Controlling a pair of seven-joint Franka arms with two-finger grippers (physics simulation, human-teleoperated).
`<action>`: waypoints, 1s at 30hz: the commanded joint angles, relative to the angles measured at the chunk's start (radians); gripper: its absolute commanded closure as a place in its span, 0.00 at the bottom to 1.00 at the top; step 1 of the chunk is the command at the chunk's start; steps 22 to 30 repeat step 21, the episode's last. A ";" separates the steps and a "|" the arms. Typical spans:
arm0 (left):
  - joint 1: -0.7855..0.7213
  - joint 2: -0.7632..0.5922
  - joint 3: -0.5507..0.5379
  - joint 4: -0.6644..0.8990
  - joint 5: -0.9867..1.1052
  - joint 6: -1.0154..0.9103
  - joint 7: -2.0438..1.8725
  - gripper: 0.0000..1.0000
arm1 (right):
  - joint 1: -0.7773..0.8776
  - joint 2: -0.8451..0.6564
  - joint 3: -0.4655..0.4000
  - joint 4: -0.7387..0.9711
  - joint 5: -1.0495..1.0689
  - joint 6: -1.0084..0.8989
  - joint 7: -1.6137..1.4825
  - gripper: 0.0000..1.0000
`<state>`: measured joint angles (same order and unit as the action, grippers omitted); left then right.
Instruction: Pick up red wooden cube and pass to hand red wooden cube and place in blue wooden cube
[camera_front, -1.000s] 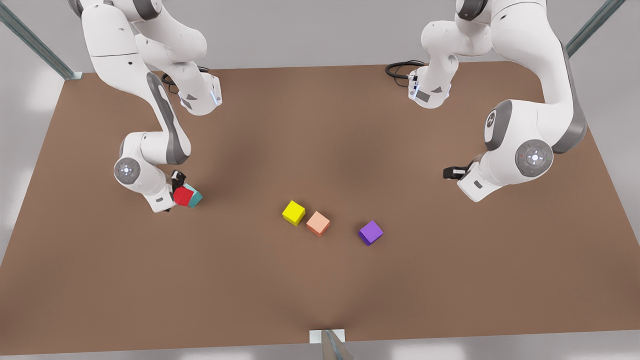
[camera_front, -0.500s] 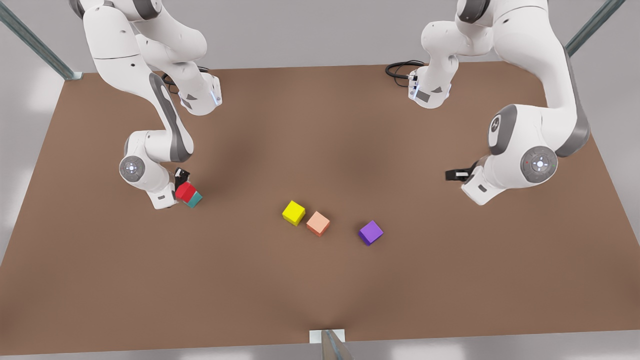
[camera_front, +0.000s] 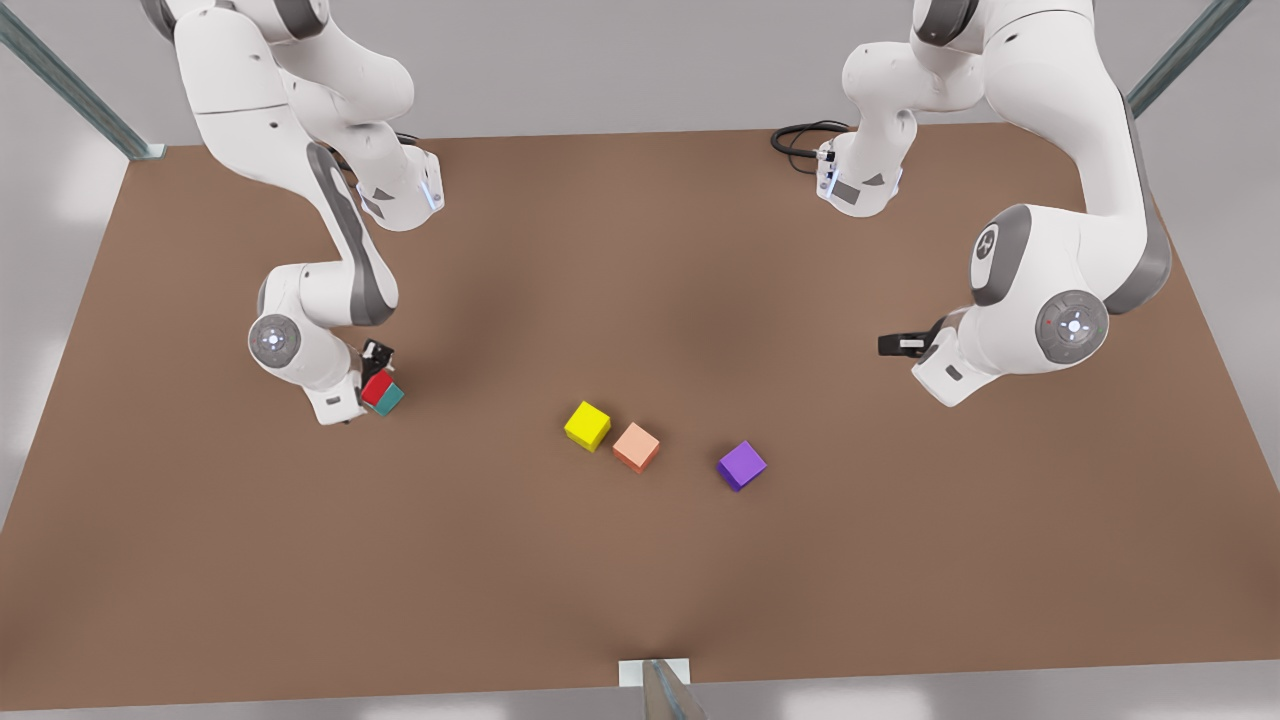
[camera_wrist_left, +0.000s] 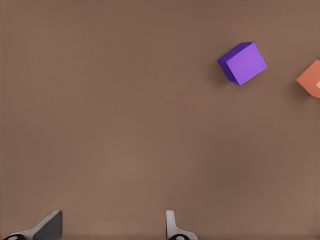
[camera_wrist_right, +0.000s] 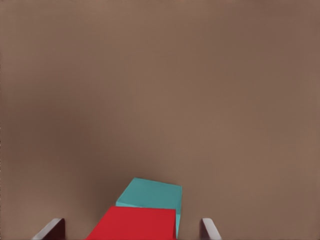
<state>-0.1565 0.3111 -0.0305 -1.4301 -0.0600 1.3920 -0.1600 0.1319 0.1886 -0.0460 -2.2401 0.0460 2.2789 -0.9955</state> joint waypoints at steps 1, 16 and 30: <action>0.000 -0.001 0.000 0.000 0.000 -0.002 -0.010 0.00 | 0.002 -0.003 0.000 0.026 0.009 -0.082 0.040 0.00; 0.003 0.002 0.001 0.000 -0.003 -0.001 -0.006 0.00 | 0.002 -0.024 0.001 0.941 -0.075 -1.019 1.117 0.00; 0.006 0.003 0.003 0.000 -0.003 0.010 -0.007 0.00 | -0.029 -0.026 0.001 0.895 -0.094 -0.986 1.112 0.00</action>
